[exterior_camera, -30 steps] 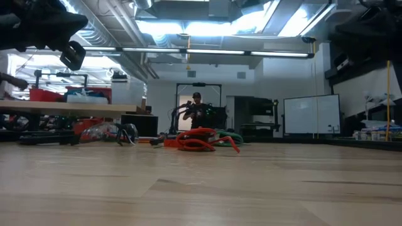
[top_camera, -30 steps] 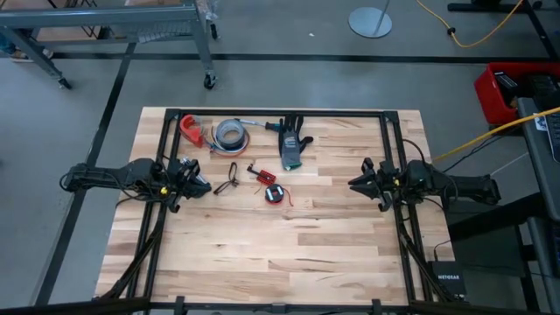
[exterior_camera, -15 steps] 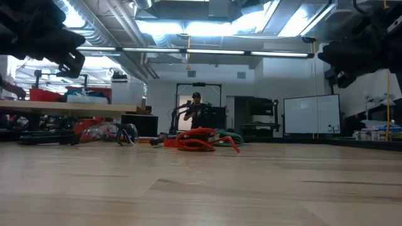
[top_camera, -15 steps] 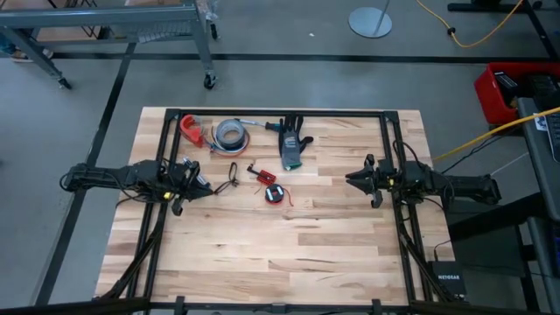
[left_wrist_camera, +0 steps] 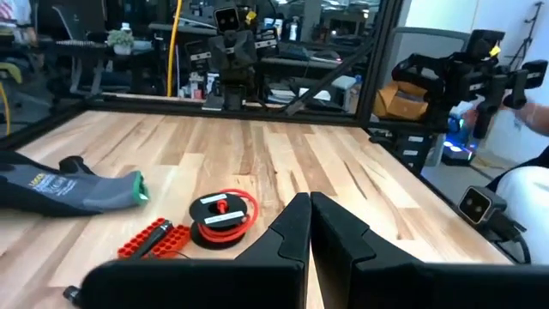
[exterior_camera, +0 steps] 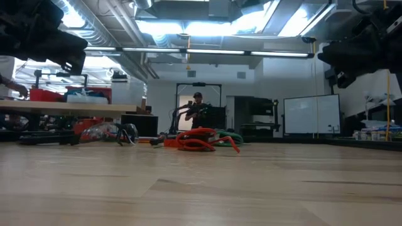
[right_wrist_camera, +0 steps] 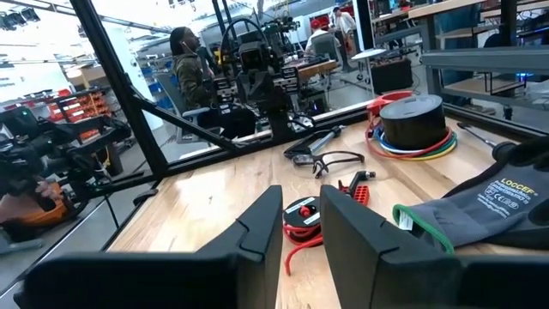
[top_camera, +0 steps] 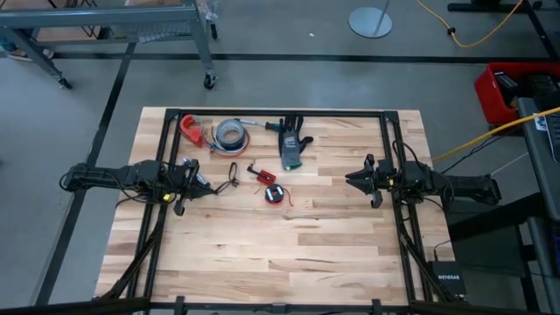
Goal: Coil cords
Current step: Return to Home Position
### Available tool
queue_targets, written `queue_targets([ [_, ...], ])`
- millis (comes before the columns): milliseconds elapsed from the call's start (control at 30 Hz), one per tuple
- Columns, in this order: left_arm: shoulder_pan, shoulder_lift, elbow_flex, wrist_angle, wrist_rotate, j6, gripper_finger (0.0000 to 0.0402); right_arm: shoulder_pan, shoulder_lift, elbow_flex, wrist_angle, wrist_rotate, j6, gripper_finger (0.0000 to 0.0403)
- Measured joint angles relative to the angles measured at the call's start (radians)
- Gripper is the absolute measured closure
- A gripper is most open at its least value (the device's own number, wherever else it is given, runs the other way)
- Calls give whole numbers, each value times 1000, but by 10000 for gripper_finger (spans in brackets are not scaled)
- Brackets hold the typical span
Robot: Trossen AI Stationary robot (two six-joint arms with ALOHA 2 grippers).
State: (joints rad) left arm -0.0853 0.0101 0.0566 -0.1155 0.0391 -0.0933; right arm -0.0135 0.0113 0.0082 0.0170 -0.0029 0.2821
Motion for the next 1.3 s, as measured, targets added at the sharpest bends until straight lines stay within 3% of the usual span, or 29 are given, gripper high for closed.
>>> queue_targets([
  [1300, 0, 0, 0, -4, 0, -11, 398, 0, -9, -1, 1, -14, 0, 320],
])
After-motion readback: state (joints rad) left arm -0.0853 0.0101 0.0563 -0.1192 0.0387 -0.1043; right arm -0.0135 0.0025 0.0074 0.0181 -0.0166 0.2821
